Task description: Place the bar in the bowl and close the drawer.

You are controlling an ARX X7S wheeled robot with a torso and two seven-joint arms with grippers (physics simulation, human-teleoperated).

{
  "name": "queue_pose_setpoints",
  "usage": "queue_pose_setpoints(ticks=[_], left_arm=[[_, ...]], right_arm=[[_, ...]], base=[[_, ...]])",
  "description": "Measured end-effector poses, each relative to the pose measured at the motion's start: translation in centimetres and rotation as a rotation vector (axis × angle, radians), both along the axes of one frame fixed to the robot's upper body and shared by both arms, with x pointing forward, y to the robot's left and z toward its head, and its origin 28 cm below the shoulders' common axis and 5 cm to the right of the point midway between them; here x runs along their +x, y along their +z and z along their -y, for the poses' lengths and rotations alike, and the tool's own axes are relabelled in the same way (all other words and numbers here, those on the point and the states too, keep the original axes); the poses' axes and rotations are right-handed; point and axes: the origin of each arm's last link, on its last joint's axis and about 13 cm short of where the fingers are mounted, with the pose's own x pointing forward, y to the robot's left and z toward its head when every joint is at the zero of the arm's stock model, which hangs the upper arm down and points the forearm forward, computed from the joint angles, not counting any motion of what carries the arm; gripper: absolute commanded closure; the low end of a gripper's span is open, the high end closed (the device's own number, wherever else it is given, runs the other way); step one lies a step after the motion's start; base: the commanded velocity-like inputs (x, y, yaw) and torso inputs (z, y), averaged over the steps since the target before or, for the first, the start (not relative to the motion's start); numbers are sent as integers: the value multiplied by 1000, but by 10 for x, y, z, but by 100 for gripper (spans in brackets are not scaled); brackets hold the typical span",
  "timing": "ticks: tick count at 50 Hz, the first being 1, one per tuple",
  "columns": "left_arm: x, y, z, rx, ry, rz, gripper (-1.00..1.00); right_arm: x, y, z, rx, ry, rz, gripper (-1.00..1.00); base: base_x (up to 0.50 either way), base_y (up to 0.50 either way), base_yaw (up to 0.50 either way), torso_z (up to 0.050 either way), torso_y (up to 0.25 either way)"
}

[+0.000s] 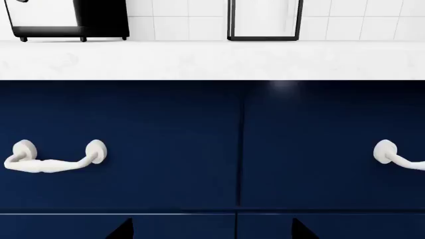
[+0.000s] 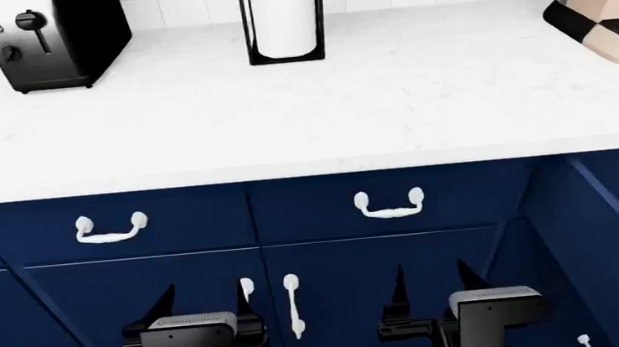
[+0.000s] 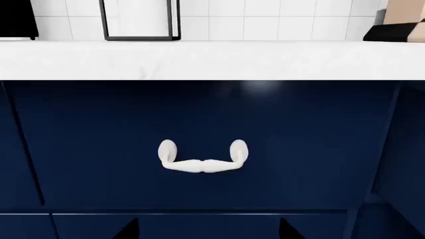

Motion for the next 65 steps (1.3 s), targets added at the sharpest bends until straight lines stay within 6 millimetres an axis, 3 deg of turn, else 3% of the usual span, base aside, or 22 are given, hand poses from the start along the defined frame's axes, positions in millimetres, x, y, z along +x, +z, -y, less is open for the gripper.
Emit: queue_pose_setpoints(ticks=[13,20,26,36,43,53,65], left_arm=[[0,4,0,3,0,26,-100],[0,19,-1,15,-26,58,-100],[7,52,-6,40,-57,100,-100],[19,132,-13,53,-132,179,-100],[25,181,-16,60,-178,222,-100],[29,223,-19,85,-220,248,-100],[32,248,-20,90,-232,263,-100]], right_arm=[[0,1,-1,4,2,-3,-100],[-2,17,1,13,6,16,-100],[0,52,6,12,13,63,-100],[2,131,17,-12,54,146,-100],[0,173,20,-61,93,189,-100],[-1,210,25,-117,103,228,-100],[-3,230,33,-151,79,253,-100]], base=[[0,0,0,0,0],[0,0,0,43,23],[0,0,0,50,28],[0,0,0,50,27],[0,0,0,50,28],[0,0,0,50,27],[0,0,0,29,24]])
